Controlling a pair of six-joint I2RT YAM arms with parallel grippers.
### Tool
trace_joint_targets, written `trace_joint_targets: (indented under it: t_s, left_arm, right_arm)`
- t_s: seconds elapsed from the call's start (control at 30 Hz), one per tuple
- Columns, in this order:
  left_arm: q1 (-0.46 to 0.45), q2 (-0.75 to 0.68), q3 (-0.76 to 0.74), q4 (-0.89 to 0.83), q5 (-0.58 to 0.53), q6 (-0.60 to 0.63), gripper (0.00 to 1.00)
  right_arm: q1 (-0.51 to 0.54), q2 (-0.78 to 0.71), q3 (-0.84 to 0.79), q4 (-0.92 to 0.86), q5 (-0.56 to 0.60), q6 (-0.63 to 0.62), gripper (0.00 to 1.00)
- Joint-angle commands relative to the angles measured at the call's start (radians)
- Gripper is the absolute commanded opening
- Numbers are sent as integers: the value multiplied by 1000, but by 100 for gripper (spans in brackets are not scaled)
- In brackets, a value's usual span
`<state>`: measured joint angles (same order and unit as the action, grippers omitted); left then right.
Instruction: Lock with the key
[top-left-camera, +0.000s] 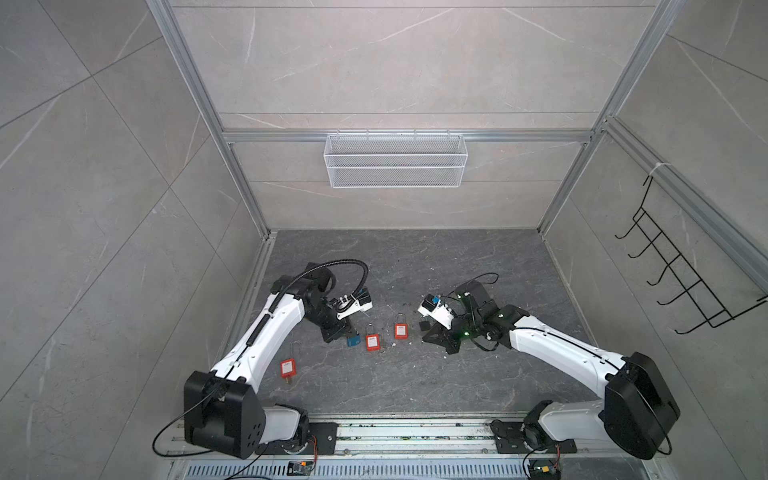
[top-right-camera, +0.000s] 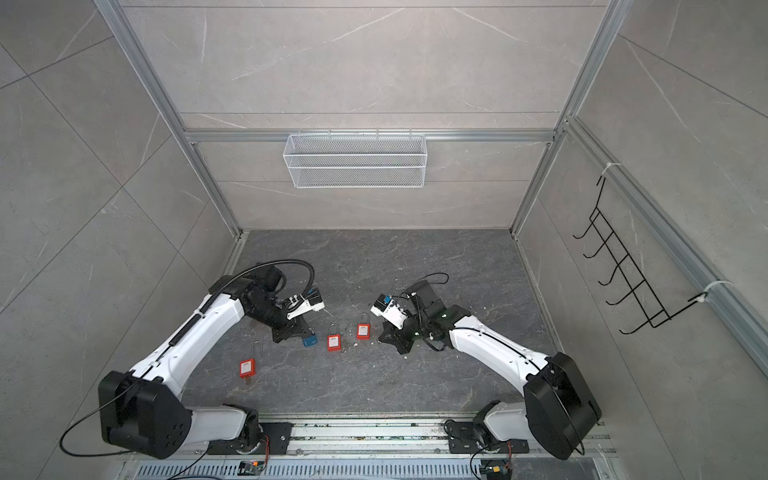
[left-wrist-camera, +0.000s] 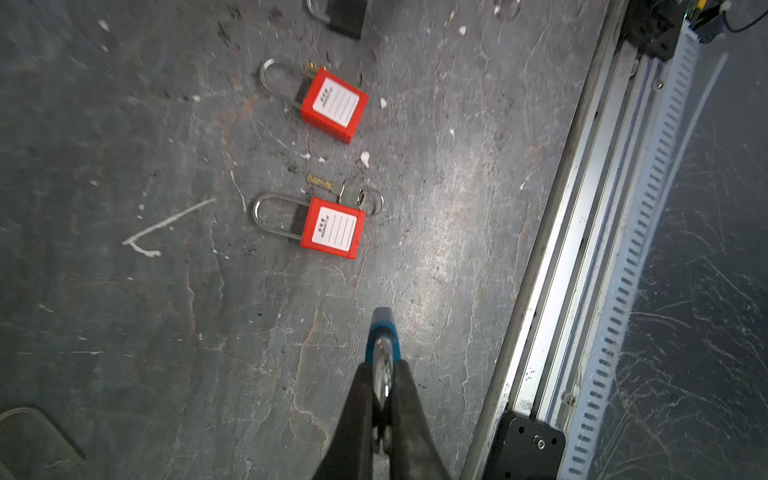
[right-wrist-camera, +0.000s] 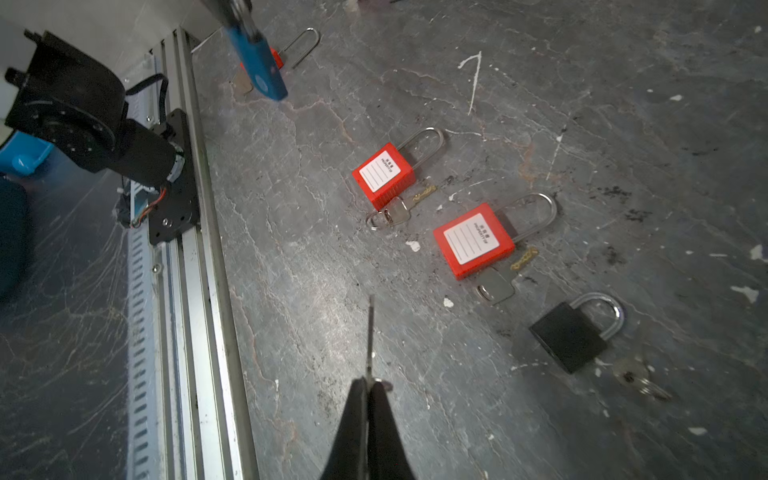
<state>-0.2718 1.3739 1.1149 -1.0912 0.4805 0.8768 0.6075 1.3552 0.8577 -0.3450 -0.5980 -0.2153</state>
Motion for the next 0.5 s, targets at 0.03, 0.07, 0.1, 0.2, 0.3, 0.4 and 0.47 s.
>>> trace_joint_targets:
  t_s: [0.03, 0.07, 0.1, 0.2, 0.3, 0.4, 0.47]
  left_arm:
    - [16, 83, -32, -7, -22, 59, 0]
    - [18, 104, -33, -6, -28, 61, 0]
    - [20, 124, -30, -7, -28, 63, 0]
    - [31, 163, -13, -6, -8, 69, 0]
    - [51, 213, 1, -10, 3, 96, 0]
    - [67, 266, 12, -11, 4, 117, 0]
    - [72, 306, 26, -13, 1, 120, 0]
  right_arm:
    - [-2, 36, -11, 74, 7, 125, 0]
    - [-2, 45, -9, 81, 9, 147, 0]
    - [-2, 54, -6, 84, 9, 152, 0]
    - [-2, 63, -8, 93, 17, 159, 0]
    - [-2, 67, -14, 103, 12, 169, 0]
    - [-1, 74, -14, 108, 0, 190, 0]
    - [-2, 84, -18, 114, -9, 203, 0]
